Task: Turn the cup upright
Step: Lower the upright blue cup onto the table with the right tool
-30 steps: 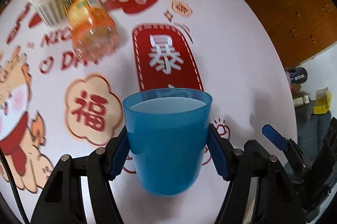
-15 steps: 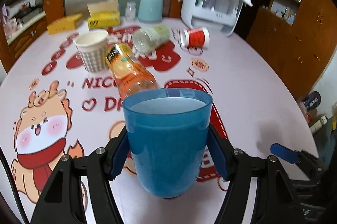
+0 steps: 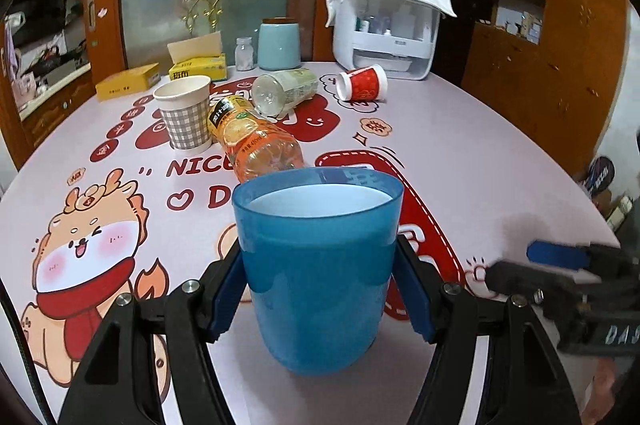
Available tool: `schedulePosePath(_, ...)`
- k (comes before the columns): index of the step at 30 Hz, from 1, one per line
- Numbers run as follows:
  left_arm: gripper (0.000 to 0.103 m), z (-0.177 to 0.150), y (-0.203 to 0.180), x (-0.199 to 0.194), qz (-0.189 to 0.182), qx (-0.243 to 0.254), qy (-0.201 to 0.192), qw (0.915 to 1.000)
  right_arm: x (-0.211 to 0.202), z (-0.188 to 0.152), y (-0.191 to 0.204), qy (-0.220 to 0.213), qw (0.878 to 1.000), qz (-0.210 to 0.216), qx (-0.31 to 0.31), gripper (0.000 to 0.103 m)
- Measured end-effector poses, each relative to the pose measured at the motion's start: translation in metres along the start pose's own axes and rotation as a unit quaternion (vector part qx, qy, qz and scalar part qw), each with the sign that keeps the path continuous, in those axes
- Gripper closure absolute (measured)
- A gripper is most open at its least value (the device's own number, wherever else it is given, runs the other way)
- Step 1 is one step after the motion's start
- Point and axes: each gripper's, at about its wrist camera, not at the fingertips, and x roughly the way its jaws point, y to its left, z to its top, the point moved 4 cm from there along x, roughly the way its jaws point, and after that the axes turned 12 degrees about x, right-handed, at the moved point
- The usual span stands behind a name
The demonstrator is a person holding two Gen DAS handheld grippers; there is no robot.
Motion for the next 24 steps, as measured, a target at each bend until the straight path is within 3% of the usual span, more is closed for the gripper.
schedulePosePath(12,0.035,-0.022,-0.028,-0.024,0.026,0.079,-0.017,0.9964,-0.003,-0.009,0.006,-0.003,1.000,-0.008,-0.016,0.027)
schedulePosePath(24,0.018,-0.030,-0.025,-0.037,0.020,0.066,0.005,0.9976,-0.012,-0.019,0.016,-0.009,0.999,-0.008,-0.031,0.027)
